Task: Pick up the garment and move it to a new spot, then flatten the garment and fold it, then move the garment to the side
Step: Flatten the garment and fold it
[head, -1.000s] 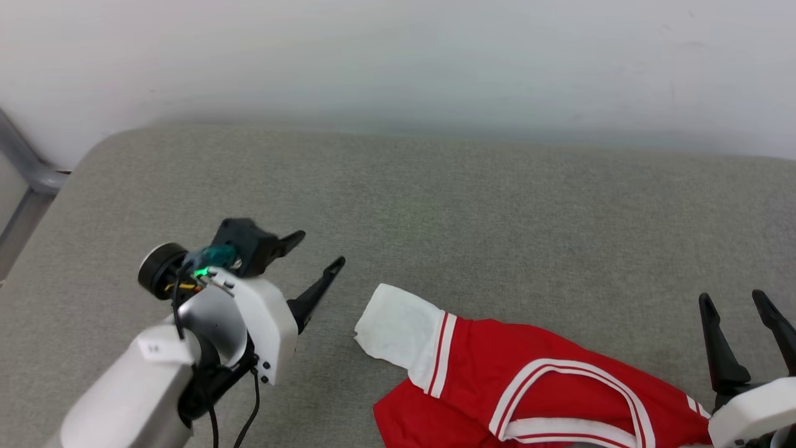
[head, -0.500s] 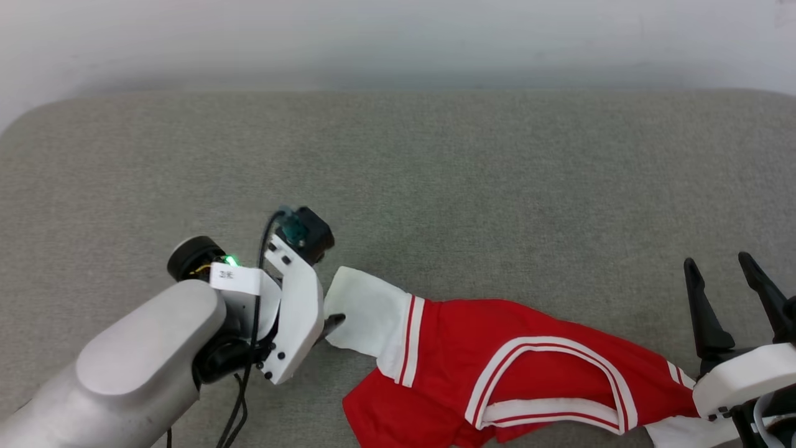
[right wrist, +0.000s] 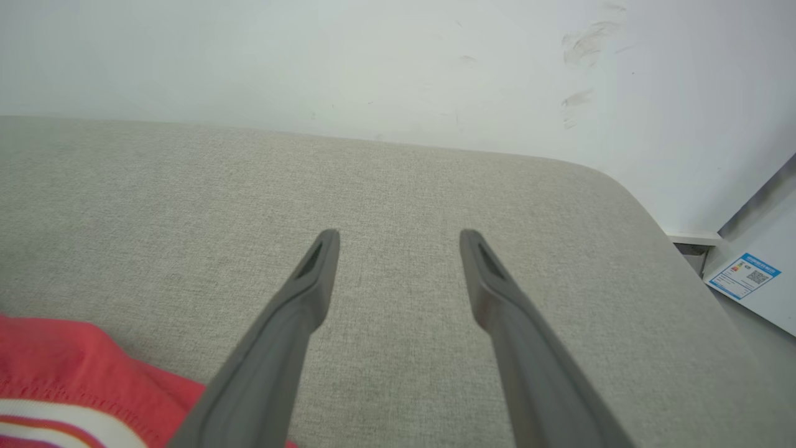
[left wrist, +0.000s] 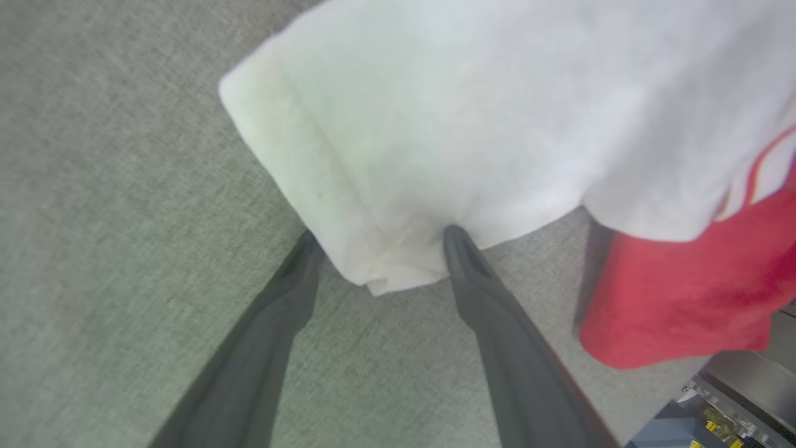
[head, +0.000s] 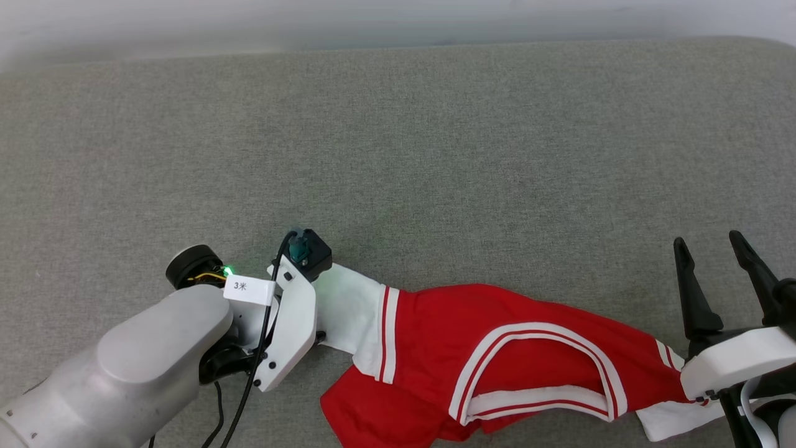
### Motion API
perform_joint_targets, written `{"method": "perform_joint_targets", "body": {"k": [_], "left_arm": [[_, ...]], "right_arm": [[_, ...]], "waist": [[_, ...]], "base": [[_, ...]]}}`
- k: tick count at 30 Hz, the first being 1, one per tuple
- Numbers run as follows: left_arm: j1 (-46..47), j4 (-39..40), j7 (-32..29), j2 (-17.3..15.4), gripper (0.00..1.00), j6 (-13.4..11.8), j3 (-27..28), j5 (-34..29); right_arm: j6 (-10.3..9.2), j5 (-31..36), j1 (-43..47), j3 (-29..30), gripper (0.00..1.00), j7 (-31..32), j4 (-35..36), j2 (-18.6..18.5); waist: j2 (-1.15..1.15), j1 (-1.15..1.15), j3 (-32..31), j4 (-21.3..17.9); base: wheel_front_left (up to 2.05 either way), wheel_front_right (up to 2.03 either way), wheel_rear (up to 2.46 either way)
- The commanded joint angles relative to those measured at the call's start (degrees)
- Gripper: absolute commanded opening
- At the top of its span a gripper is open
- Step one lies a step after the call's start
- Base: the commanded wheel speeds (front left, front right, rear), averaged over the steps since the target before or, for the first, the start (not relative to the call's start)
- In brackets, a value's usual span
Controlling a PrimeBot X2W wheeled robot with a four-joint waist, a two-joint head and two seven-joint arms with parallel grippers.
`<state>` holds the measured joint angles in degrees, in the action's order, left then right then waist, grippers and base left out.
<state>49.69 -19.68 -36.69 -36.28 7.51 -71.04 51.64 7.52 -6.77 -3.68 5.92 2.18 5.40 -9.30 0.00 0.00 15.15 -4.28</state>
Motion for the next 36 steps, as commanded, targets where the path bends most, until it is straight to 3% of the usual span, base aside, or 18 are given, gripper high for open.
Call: {"method": "perform_joint_targets", "body": {"k": [1, 4, 5, 9, 10, 15, 26, 29, 33, 34, 35, 36], "left_arm": [[-2.4, -1.6, -0.9, 0.1, 1.00, -0.2, -2.1, 0.2], [-2.8, -1.8, -0.5, 0.5, 1.00, -0.2, -3.0, 0.9], [-2.8, -1.5, 0.3, 0.5, 0.00, -0.2, -3.3, 1.8], [0.1, -2.3, 4.6, -0.4, 0.00, -0.2, -2.8, 3.1], [3.1, -3.8, 8.9, -1.9, 0.00, -0.2, -1.4, 4.2], [4.2, -5.6, 13.5, -4.1, 0.00, -0.2, 0.3, 7.2], [-1.9, -14.0, 16.1, -11.0, 0.00, -0.9, 2.6, 13.5], [-4.2, -16.7, 16.5, -11.5, 0.00, -1.1, 2.2, 14.2], [-6.4, -18.3, 18.5, -9.5, 0.00, -0.9, 2.7, 15.6], [-6.4, -18.5, 19.6, -9.1, 0.45, -0.9, 2.8, 15.4], [-6.4, -18.7, 20.8, -8.6, 1.00, -1.1, 3.1, 15.2], [-6.4, -18.8, 21.7, -8.3, 1.00, -1.3, 3.2, 14.9]], "right_arm": [[-0.06, 0.4, -1.1, 0.0, 1.00, -0.2, 0.2, 0.3], [-0.06, 0.9, -1.2, 0.0, 1.00, -0.2, 0.5, 0.6], [-0.06, 1.0, -1.3, -0.2, 1.00, -0.1, 0.8, 0.9], [-0.06, 1.2, -1.1, 0.2, 1.00, 0.0, 1.1, 1.0], [-0.06, 1.3, -0.4, 0.5, 1.00, 0.1, 1.2, 1.1], [-0.06, 1.3, 0.9, 1.5, 1.00, 0.3, 1.3, 1.1], [-0.06, 1.1, 2.7, 2.3, 1.00, 0.8, 1.9, 1.0], [-0.06, 1.3, 3.1, 2.4, 1.00, 1.2, 2.0, 0.8], [-0.06, 1.1, 3.7, 2.6, 1.00, 2.2, 2.2, 0.4], [-0.06, 1.1, 3.7, 2.7, 1.00, 2.4, 2.3, 0.3], [-0.06, 1.0, 3.7, 2.7, 1.00, 2.8, 2.5, 0.3], [-0.06, 0.9, 3.8, 2.7, 1.00, 2.9, 2.7, 0.2]], "waist": [[0.00, 0.00, 0.3, -0.2], [0.00, 0.00, 0.6, -0.4], [0.00, 0.00, 0.7, -0.3], [0.00, 0.00, 0.3, 0.1], [0.00, 0.00, -0.4, 0.5], [0.00, 0.00, -2.0, 1.4], [0.00, 0.00, -3.8, 2.6], [0.00, 0.00, -4.0, 2.6], [0.00, 0.00, -4.8, 3.2], [0.00, 0.00, -5.1, 3.4], [0.00, 0.00, -5.4, 3.6], [0.00, 0.00, -5.7, 3.8]], "base": [[0.00, 0.00, 0.00], [0.00, 0.00, 0.00], [0.00, 0.00, 0.00], [0.00, 0.00, 0.00], [0.00, 0.00, 0.00], [0.00, 0.00, 0.00], [0.00, 0.00, 0.00], [0.00, 0.00, 0.00], [0.00, 0.00, 0.00], [0.00, 0.00, 0.00], [0.00, 0.00, 0.00], [0.00, 0.00, 0.00]]}}
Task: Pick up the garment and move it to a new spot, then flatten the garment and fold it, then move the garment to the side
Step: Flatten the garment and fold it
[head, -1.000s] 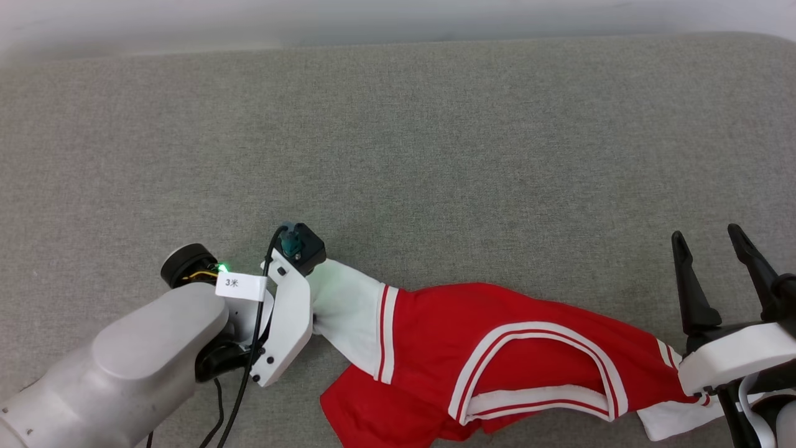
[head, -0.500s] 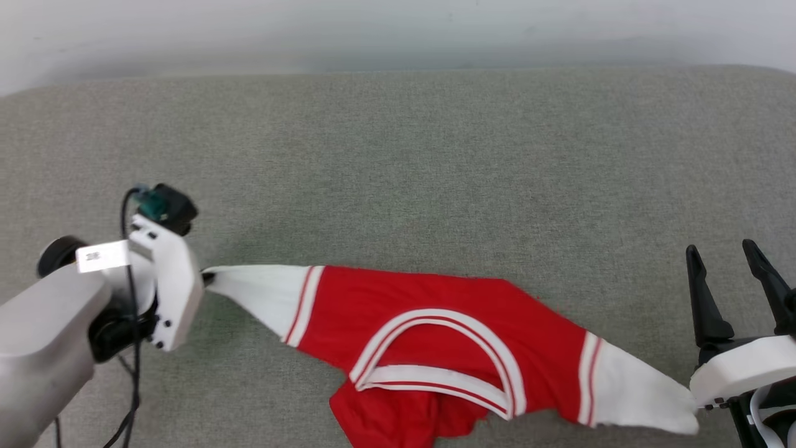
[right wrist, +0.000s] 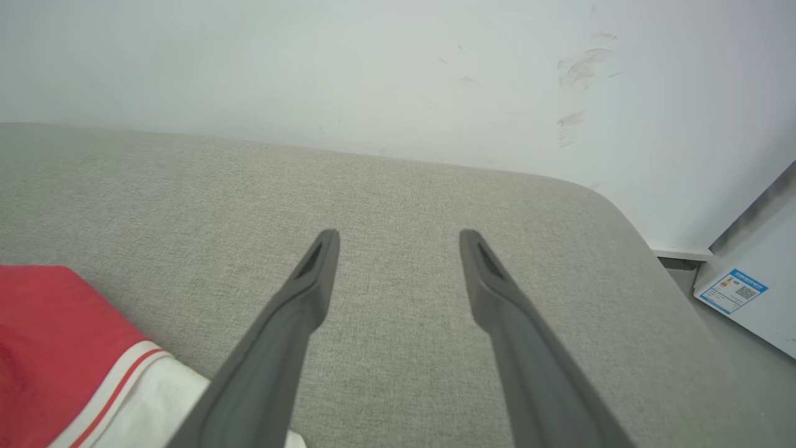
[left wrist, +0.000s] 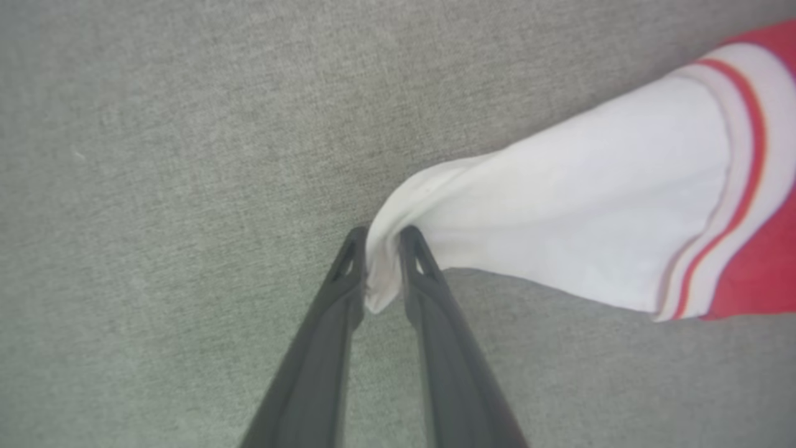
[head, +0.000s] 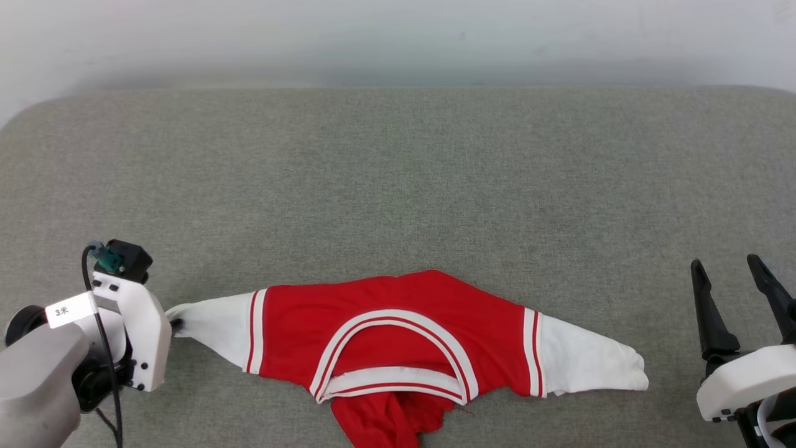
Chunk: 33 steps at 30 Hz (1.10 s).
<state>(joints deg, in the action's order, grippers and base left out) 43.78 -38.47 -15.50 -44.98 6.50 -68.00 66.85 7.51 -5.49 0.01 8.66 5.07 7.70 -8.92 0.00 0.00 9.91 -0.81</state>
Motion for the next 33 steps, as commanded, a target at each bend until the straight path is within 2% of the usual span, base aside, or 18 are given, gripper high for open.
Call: {"method": "perform_joint_targets", "body": {"k": [1, 5, 8, 11, 19, 24, 33], "left_arm": [[-0.4, -0.2, 1.5, 0.7, 1.00, -0.4, 0.3, -0.5], [0.8, 0.5, 4.0, 0.6, 1.00, -1.0, 0.8, -1.6], [2.1, 2.5, 3.5, -0.4, 1.00, -0.8, 1.6, -0.9], [4.2, 5.2, 1.1, -2.5, 1.00, -0.6, 2.2, -0.3], [7.7, 11.0, -11.3, -6.3, 1.00, -0.2, 1.1, 2.5], [6.1, 10.0, -14.2, -6.0, 1.00, -0.8, -0.1, 3.1], [2.5, 4.3, -12.6, -3.4, 1.00, -0.7, -1.2, 4.0]], "right_arm": [[-0.04, -0.5, 0.4, 0.0, 1.00, 0.4, 0.5, -0.3], [-0.04, -0.8, 1.4, -0.1, 1.00, 1.2, 0.8, -0.5], [-0.04, -1.0, 2.0, 0.2, 1.00, 1.1, 1.1, -0.1], [-0.04, -0.9, 2.3, 0.2, 1.00, 0.8, 1.1, 0.3], [-0.05, -1.0, 0.7, -0.7, 1.00, 0.4, 0.9, 0.3], [-0.05, -0.8, -0.4, -0.9, 1.00, 0.2, 0.8, 0.0], [-0.05, -0.5, -2.3, -1.1, 1.00, 0.4, 1.3, -0.5]], "waist": [[0.00, 0.00, -0.8, 0.6], [0.00, 0.00, -2.2, 1.4], [0.00, 0.00, -2.6, 2.0], [0.00, 0.00, -2.4, 2.3], [0.00, 0.00, -0.2, 1.5], [0.00, 0.00, 1.4, 0.2], [0.00, 0.00, 4.3, -1.6]], "base": [[0.00, 0.00, 0.00], [0.00, 0.00, 0.00], [0.00, 0.00, 0.00], [0.00, 0.00, 0.00], [0.00, 0.00, 0.00], [0.00, 0.00, 0.00], [0.00, 0.00, 0.00]]}}
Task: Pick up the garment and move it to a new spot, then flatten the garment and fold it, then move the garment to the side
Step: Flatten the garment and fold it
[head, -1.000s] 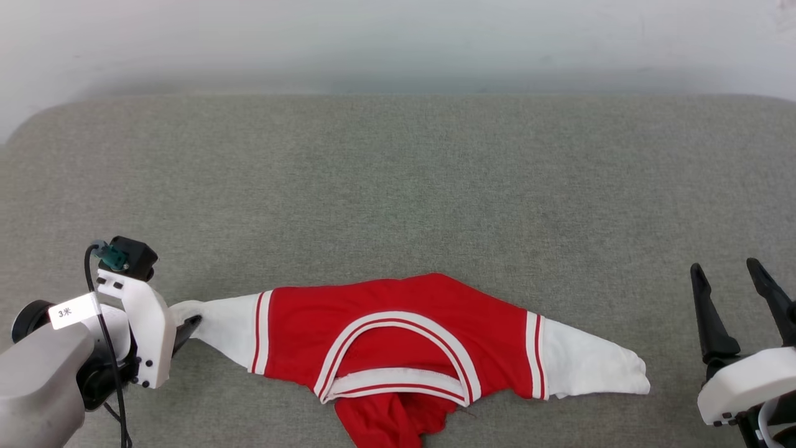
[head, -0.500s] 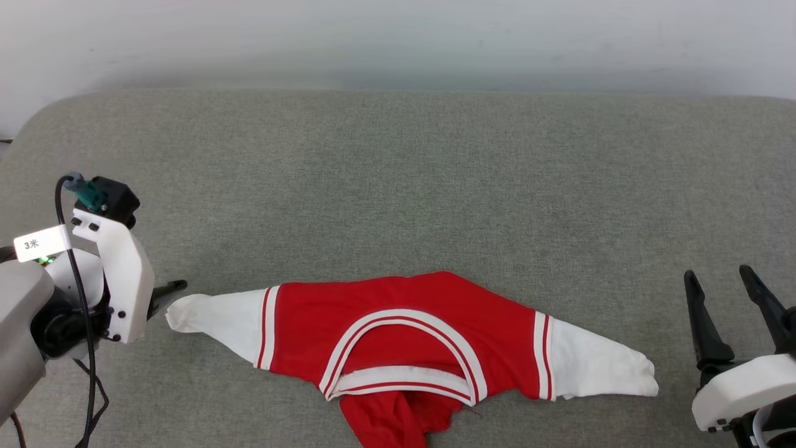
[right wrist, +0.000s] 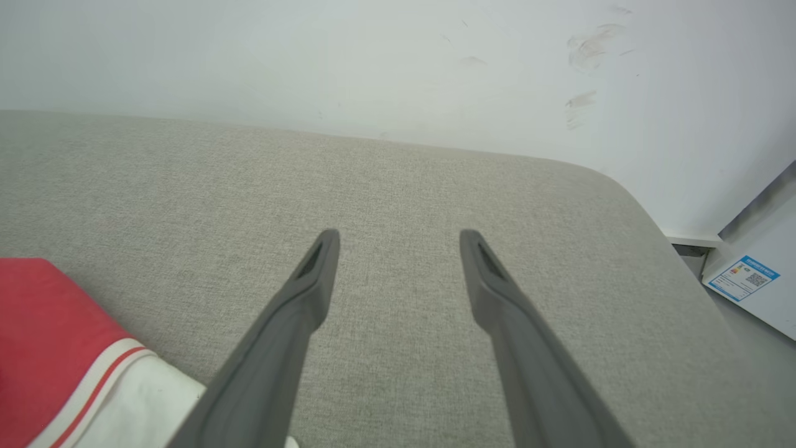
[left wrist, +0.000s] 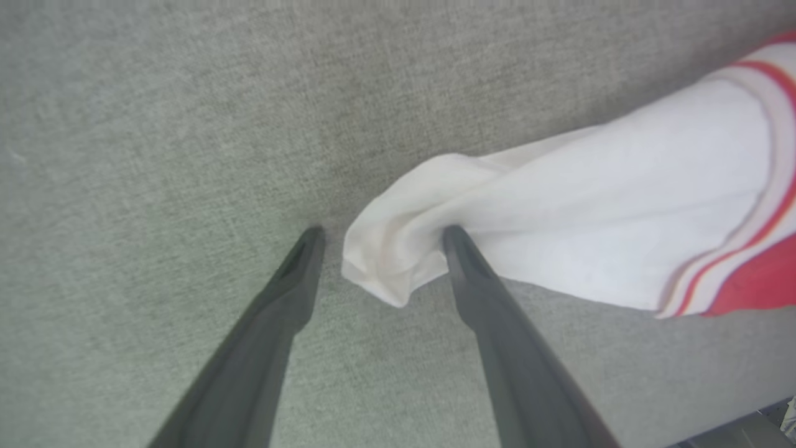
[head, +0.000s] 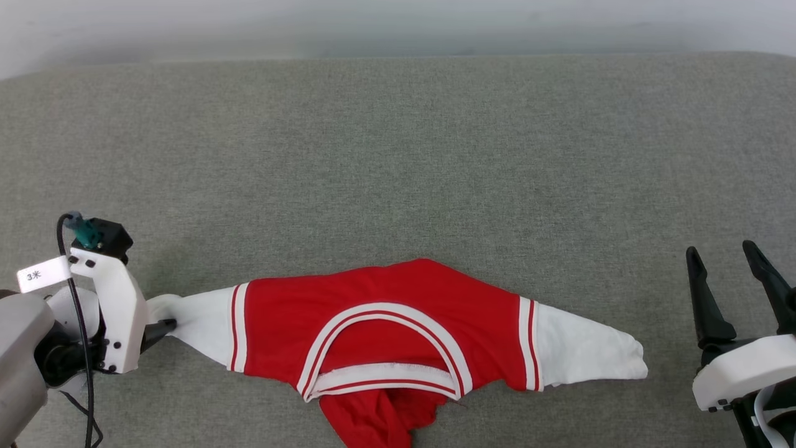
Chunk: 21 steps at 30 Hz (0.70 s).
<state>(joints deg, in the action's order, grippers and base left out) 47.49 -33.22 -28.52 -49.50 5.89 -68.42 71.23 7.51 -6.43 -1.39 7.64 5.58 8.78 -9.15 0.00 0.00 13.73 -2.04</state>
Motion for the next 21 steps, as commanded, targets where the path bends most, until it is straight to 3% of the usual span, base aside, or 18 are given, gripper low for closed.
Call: {"method": "perform_joint_targets", "body": {"k": [1, 3, 4, 5, 6, 7, 15, 21], "left_arm": [[-1.9, -1.8, 0.4, 1.7, 1.00, 0.0, -1.0, -0.3], [-3.2, -3.1, 0.2, 3.0, 1.00, 0.4, -1.5, 0.4], [-3.7, -3.6, 0.1, 3.8, 0.49, 0.4, -1.8, 0.3], [-4.0, -4.0, 0.1, 4.4, 0.08, 0.6, -2.0, 0.3], [-4.0, -4.0, 0.1, 4.4, 0.08, 0.6, -2.0, 0.3], [-4.2, -4.3, 0.2, 4.9, 0.00, 0.9, -2.1, 0.6], [-1.2, -4.9, 6.5, 4.0, 0.00, 1.5, -0.2, -0.2], [-0.8, -0.3, 12.7, 1.0, 0.00, 1.5, 0.8, -1.4]], "right_arm": [[-0.05, 0.5, -1.1, -0.1, 1.00, -0.1, 0.2, -0.3], [-0.05, 0.5, -1.1, 0.0, 1.00, 0.0, 0.2, -0.4], [-0.05, 0.6, -1.1, 0.0, 1.00, 0.1, 0.2, -0.5], [-0.05, 0.5, -1.2, 0.1, 1.00, 0.3, 0.2, -0.5], [-0.05, 0.5, -1.2, 0.1, 1.00, 0.3, 0.2, -0.5], [-0.05, 0.5, -1.4, 0.2, 1.00, 0.4, 0.1, -0.6], [-0.05, -1.5, -2.7, -0.8, 1.00, 3.6, 0.7, -4.3], [-0.05, -8.1, -4.1, -5.3, 1.00, 12.5, 2.0, -13.9]], "waist": [[0.00, 0.00, 0.6, -0.4], [0.00, 0.00, 0.8, -0.5], [0.00, 0.00, 0.8, -0.5], [0.00, 0.00, 0.8, -0.4], [0.00, 0.00, 0.8, -0.4], [0.00, 0.00, 0.7, -0.3], [0.00, 0.00, -2.6, 0.9], [0.00, 0.00, -5.7, 1.8]], "base": [[0.00, 0.00, 0.00], [0.00, 0.00, 0.00], [0.00, 0.00, 0.00], [0.00, 0.00, 0.00], [0.00, 0.00, 0.00], [0.00, 0.00, 0.00], [0.00, 0.00, 0.00], [0.00, 0.00, 0.00]]}}
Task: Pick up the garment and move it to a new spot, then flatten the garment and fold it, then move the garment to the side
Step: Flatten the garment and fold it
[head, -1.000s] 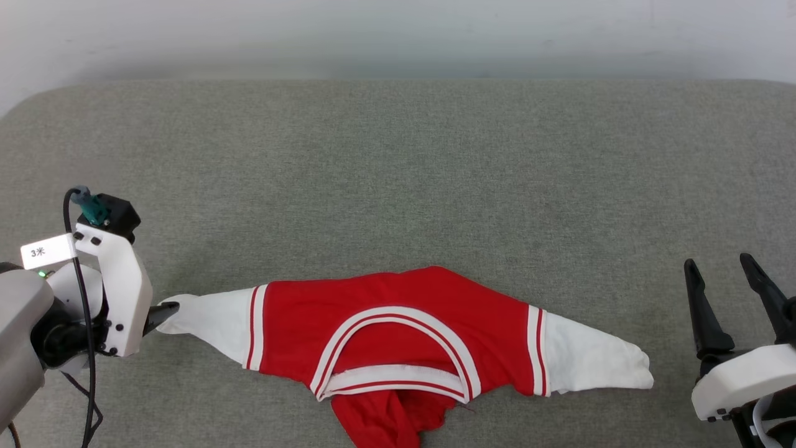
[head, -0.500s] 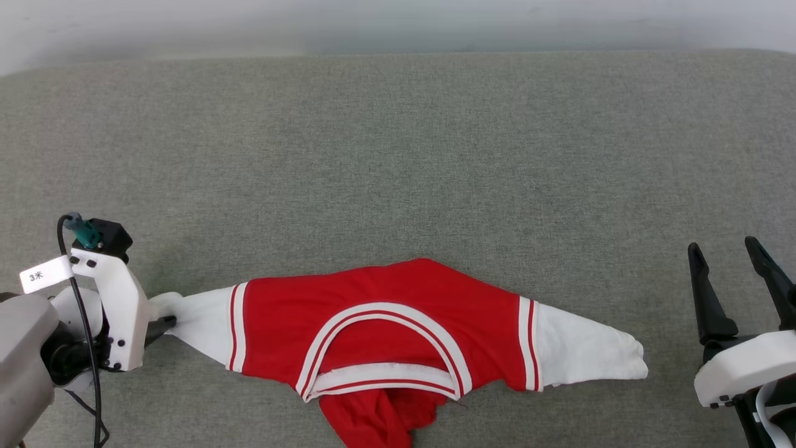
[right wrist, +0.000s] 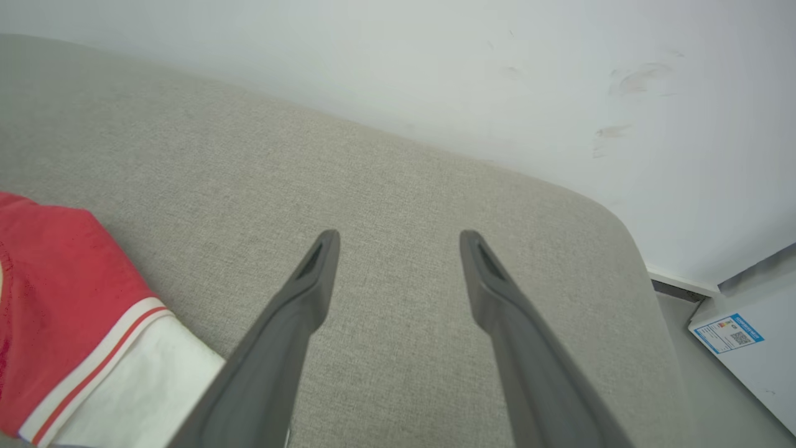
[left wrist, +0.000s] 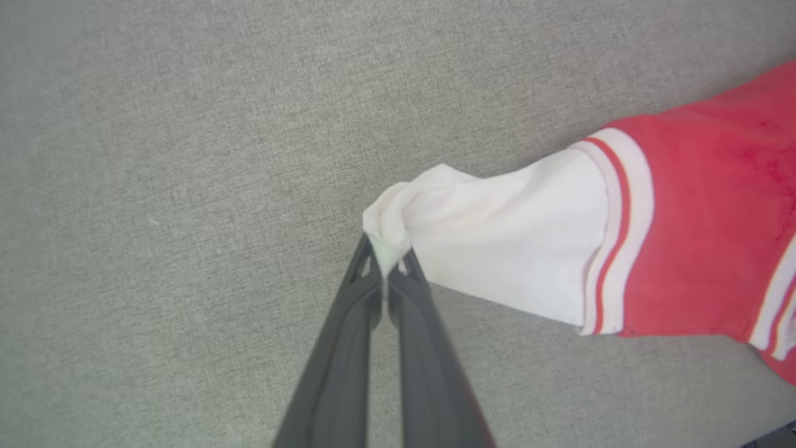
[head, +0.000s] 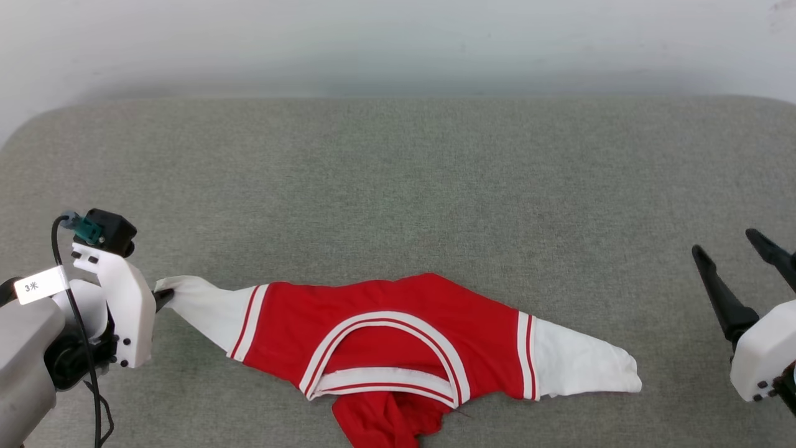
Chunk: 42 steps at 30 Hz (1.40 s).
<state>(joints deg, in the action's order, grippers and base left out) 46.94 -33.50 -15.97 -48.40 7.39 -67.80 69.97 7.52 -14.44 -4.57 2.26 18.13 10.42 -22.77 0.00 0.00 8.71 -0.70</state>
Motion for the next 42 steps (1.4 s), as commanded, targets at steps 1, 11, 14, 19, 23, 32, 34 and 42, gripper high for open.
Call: {"method": "perform_joint_targets", "body": {"k": [1, 11, 14, 19, 23, 32, 34, 42], "left_arm": [[-0.5, 1.1, 0.8, -0.5, 0.00, 0.0, 0.2, -0.4], [-2.1, 12.1, 2.7, -3.2, 0.00, -3.7, -0.6, -3.0], [-1.5, 14.4, 2.8, -3.6, 0.00, -5.0, -0.7, -3.8], [-0.6, 16.9, 2.5, -3.5, 0.00, -6.1, -0.8, -5.0], [0.3, 18.0, 2.7, -3.4, 0.00, -6.5, -0.6, -5.5], [1.3, 17.7, 3.4, -2.6, 0.00, -5.9, -0.5, -6.2], [1.2, 17.3, 3.6, -2.5, 0.00, -5.6, -0.5, -6.0], [-0.4, 16.2, 5.0, -2.6, 0.00, -4.4, -0.2, -4.9]], "right_arm": [[-0.06, -1.9, -1.0, -1.2, 1.00, 2.5, 0.6, -2.4], [-0.07, -18.5, -1.9, -11.9, 1.00, 30.0, 1.1, -17.0], [-0.07, -20.7, -3.0, -14.9, 1.00, 33.8, -0.4, -18.1], [-0.06, -21.9, -6.0, -20.7, 1.00, 35.6, -4.5, -18.2], [-0.06, -21.6, -8.6, -25.2, 1.00, 34.2, -8.9, -17.1], [-0.05, -21.1, -9.3, -35.5, 1.00, 27.3, -22.1, -13.8], [-0.05, -21.2, -9.4, -38.0, 1.00, 25.6, -23.8, -13.8], [-0.05, -24.0, -14.0, -40.3, 0.00, 16.8, -24.7, -15.5]], "waist": [[0.00, 0.00, -1.1, 0.6], [0.00, 0.00, -1.8, 3.2], [0.00, 0.00, -1.1, 4.1], [0.00, 0.00, 0.4, 5.5], [0.00, 0.00, 1.9, 6.4], [0.00, 0.00, 4.8, 7.6], [0.00, 0.00, 4.8, 7.6], [0.00, 0.00, 1.9, 6.4]], "base": [[0.00, 0.00, 0.00], [0.00, 0.00, 0.00], [0.00, 0.00, 0.00], [0.00, 0.00, 0.00], [0.00, 0.00, 0.00], [0.00, 0.00, 0.00], [0.00, 0.00, 0.00], [0.00, 0.00, 0.00]]}}
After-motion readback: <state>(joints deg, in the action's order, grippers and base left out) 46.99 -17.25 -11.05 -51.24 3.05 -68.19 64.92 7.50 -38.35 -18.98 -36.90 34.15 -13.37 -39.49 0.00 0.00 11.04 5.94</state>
